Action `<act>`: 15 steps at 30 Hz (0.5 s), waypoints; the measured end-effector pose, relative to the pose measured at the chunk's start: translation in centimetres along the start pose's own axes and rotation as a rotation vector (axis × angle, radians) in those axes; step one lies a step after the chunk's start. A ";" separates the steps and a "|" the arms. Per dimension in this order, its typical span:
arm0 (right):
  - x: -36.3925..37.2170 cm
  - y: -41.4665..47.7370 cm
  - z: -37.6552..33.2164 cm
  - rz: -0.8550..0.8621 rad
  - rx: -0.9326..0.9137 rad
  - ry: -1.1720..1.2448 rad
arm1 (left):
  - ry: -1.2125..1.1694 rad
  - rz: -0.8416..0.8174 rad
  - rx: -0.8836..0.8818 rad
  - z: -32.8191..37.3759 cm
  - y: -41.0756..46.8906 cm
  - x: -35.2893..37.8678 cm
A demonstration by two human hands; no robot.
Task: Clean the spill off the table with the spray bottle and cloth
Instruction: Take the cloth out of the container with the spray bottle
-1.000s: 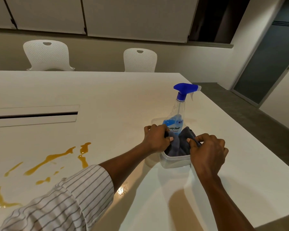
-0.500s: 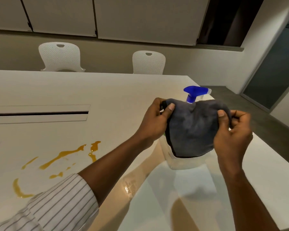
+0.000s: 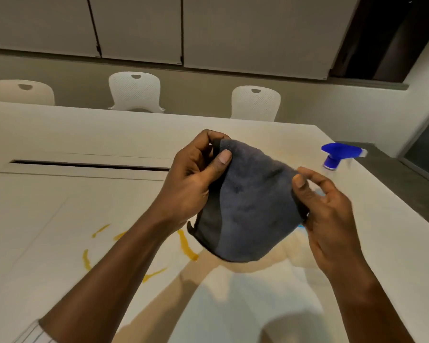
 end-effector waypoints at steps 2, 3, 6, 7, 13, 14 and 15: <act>2.6 -0.6 0.0 -0.148 -0.014 -0.030 | 0.071 -0.067 0.021 1.1 -0.7 -1.5; 3.8 -1.0 -0.2 -0.209 -0.040 -0.038 | 0.099 -0.085 0.030 1.5 -1.1 -2.3; 6.7 -2.1 -0.9 -0.264 -0.170 -0.135 | 0.153 -0.085 0.033 2.5 -1.8 -4.8; 7.5 -2.6 -1.3 -0.263 -0.222 -0.173 | 0.200 -0.065 0.041 3.0 -2.0 -5.7; 12.5 -8.1 -6.1 -0.385 -0.410 -0.229 | 0.315 0.291 0.066 3.4 -3.7 -10.8; 13.5 -9.5 -6.8 -0.395 -0.452 -0.252 | 0.252 0.364 0.051 2.9 -4.1 -11.5; 14.7 -11.0 -7.5 -0.397 -0.493 -0.274 | 0.147 0.441 0.023 2.3 -4.5 -12.0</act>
Point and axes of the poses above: each hand's wrist, its own y-axis towards the middle knuckle, its own x-axis out of the palm, z = x × y, the point moved 7 cm from there along y, towards the middle knuckle, and after that the axes turned 3 degrees about -y, right-handed, at the moved point
